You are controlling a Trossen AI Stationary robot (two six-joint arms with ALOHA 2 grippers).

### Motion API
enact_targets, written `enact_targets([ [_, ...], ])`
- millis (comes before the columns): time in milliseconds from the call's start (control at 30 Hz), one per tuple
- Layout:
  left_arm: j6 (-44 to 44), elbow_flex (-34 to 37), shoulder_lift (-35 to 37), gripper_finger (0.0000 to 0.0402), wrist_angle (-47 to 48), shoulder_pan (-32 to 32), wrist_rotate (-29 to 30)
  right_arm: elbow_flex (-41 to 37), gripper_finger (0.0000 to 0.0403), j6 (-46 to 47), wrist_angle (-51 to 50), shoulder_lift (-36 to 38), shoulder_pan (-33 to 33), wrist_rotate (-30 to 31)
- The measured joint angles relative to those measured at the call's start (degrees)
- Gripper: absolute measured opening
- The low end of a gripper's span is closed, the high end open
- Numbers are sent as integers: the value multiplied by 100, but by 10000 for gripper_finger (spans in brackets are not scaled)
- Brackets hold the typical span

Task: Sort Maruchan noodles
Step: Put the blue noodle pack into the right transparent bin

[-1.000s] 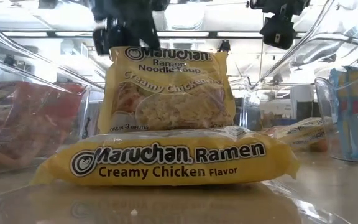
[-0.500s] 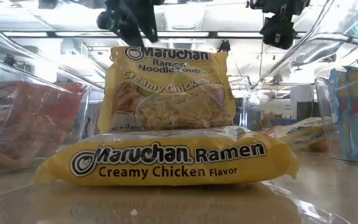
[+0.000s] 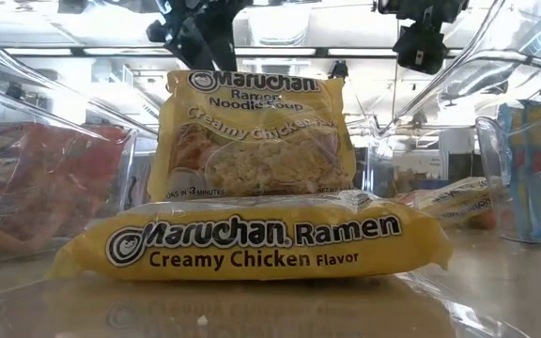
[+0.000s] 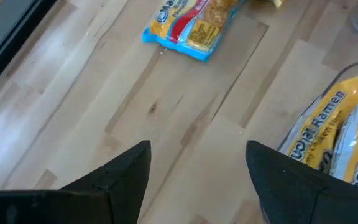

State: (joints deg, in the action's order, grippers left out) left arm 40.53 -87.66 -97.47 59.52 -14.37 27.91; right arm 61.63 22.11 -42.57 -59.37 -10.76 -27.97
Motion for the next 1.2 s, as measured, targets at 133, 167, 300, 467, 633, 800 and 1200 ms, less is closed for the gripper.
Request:
enact_targets([
  [133,0,2,2,245,85,0,10,0,183,0,0,0,-1,-2],
  [167,0,2,2,245,107,0,12,0,183,0,0,0,-2,-2],
  [300,-110,2,2,245,199,21,22,0,183,0,0,1,0,-1],
  [467,-354,2,2,245,173,54,163,0,183,0,1,0,-1,0],
  [633,-805,2,4,245,-79,101,-94,-1,183,0,0,0,-1,-1],
  [800,-1787,2,7,245,-276,282,-286,0,183,0,0,0,0,-2],
  [1200,-3202,48,7,245,-1695,2017,-2705,0,183,0,2,1,-1,0],
])
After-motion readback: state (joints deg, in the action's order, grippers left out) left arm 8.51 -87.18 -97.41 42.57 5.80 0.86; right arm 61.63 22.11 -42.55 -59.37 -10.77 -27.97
